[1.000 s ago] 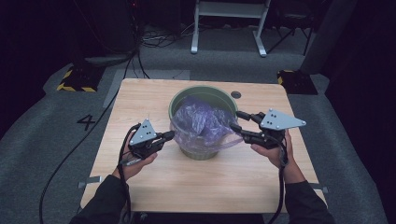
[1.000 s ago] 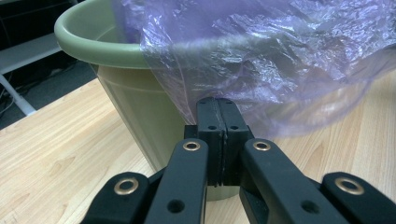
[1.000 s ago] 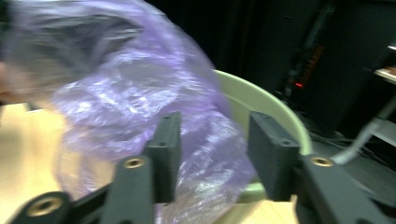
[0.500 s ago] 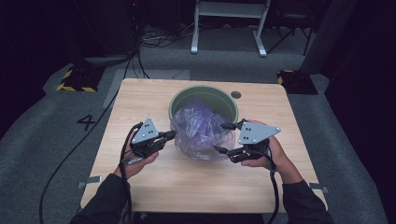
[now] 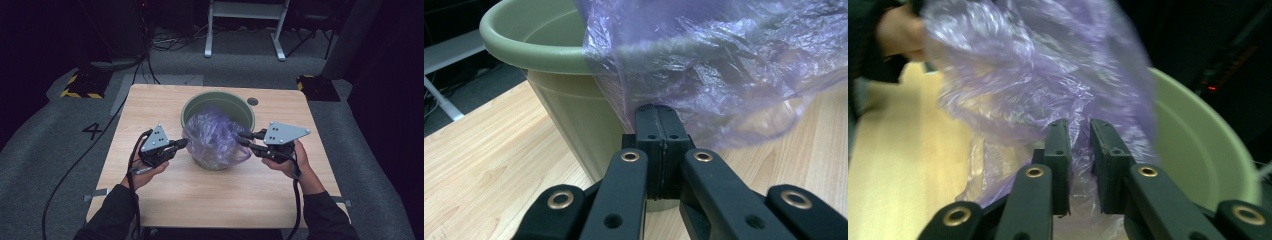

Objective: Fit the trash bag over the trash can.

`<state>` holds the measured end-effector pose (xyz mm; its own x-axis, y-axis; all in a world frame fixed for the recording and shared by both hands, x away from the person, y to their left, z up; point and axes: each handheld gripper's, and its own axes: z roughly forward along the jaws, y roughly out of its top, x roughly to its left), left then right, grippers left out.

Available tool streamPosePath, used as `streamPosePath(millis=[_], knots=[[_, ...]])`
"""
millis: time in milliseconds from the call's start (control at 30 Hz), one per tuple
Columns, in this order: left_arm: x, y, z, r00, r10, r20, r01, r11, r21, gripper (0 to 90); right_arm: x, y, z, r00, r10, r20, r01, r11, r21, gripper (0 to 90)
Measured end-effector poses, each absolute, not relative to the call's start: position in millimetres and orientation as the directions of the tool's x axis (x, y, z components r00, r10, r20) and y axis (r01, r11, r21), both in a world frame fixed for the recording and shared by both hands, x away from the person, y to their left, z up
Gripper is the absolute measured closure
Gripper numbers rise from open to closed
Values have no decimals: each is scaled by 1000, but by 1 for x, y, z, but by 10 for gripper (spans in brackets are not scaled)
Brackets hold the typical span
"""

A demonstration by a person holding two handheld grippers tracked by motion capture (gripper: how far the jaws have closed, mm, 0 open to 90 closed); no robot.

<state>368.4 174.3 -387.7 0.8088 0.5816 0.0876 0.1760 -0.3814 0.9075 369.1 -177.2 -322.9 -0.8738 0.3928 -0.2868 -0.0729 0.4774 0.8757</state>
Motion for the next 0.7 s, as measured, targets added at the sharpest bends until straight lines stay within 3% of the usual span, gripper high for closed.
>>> streamPosePath(millis=[133, 467, 600, 700], knots=[[371, 176, -389, 807, 585, 82, 183, -380, 907, 899, 377, -187, -323, -839, 481, -256, -22, 440, 898, 869], [378, 182, -399, 799, 599, 57, 217, -375, 902, 891, 406, -215, -334, -727, 675, -125, 133, 317, 939, 878], [372, 183, -400, 799, 597, 72, 207, -385, 899, 659, 416, -221, -345, -717, 693, -75, 184, 291, 939, 878], [363, 187, -396, 799, 598, 71, 192, -365, 911, 398, 416, -222, -347, -715, 696, -64, 193, 284, 939, 878]])
